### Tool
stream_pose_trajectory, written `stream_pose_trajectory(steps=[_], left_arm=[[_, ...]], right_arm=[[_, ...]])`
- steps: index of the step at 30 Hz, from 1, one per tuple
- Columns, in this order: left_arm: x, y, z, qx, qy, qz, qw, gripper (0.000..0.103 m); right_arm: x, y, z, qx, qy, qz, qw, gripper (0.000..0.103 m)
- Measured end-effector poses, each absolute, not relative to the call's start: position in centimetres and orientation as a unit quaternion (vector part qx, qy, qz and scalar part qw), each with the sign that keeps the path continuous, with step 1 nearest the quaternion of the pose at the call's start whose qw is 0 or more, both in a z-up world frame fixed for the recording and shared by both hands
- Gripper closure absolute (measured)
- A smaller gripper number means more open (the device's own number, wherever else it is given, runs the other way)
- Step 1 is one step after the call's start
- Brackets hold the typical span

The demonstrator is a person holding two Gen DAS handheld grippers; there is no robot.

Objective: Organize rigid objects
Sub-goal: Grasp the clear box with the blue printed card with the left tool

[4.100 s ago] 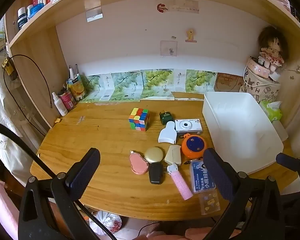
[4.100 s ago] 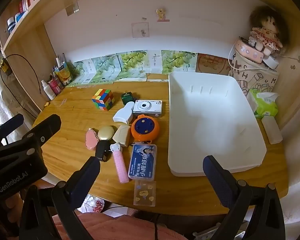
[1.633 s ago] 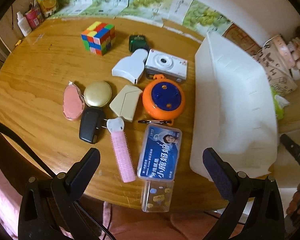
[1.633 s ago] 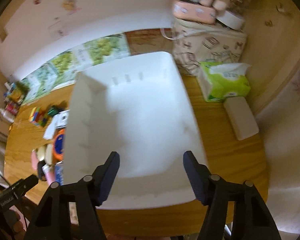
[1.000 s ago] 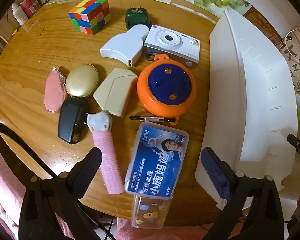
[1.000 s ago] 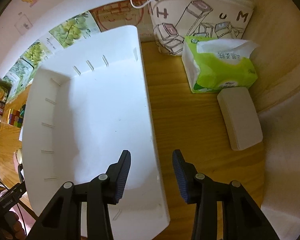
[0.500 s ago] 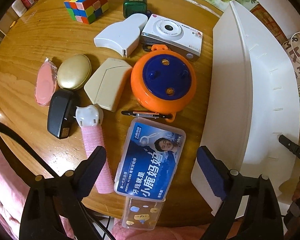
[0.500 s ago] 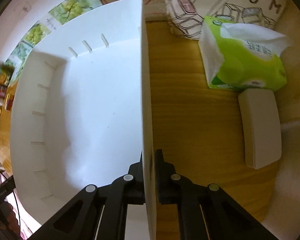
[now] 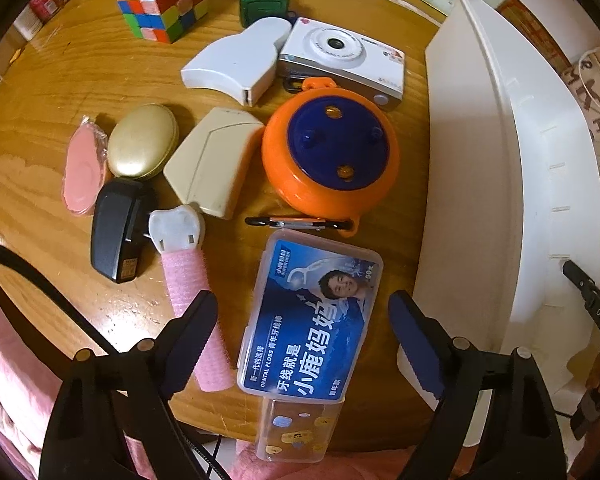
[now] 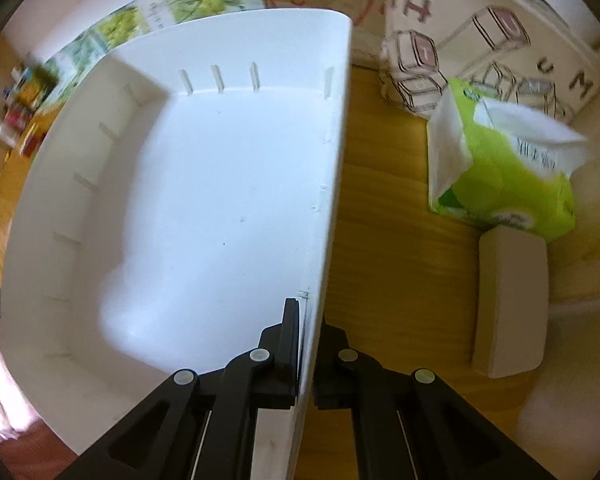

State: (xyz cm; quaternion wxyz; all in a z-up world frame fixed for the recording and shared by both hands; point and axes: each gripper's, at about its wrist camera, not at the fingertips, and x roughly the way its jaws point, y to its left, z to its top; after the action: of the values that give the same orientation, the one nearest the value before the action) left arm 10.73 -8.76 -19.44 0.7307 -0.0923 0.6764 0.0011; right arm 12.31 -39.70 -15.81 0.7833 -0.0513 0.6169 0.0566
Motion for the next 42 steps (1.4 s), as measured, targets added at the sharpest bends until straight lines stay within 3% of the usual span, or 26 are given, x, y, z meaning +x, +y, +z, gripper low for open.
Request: stream_pose_trajectory(steps=[10,12,14,29,42], left_arm=[[11.3,-9.6,-21.1,-0.129,0.696,-0.029,0.706,0.016],[11.3,-9.1,-21.5,-0.132,0.695,-0.025,0.707,0.021],[11.5,-8.8,-22.1,-0.122,0.698,-0.015,0.705,0.032],[12.4,-7.4,-21.7,-0.103,0.699,-0.024,0.707,0.034],[12.2,-7.0,-16.7,-0.093,0.667,-0.043,0.738,0.035]], right_arm=[[9.1,-40.9,-15.7,-0.063,0.610,0.066,0.787,0.098],[8.3,-41.5,-15.4,-0.063,0.608,0.069,0.788,0.098],[8.8,-41.4,-15.0,-0.069,0.607,0.072,0.788,0.098],[10.5,-41.8,-16.0,-0.055,0.614,0.068,0.784,0.099],[10.1,-40.9,-16.0,-0.036,0.616,0.037,0.786,0.099]])
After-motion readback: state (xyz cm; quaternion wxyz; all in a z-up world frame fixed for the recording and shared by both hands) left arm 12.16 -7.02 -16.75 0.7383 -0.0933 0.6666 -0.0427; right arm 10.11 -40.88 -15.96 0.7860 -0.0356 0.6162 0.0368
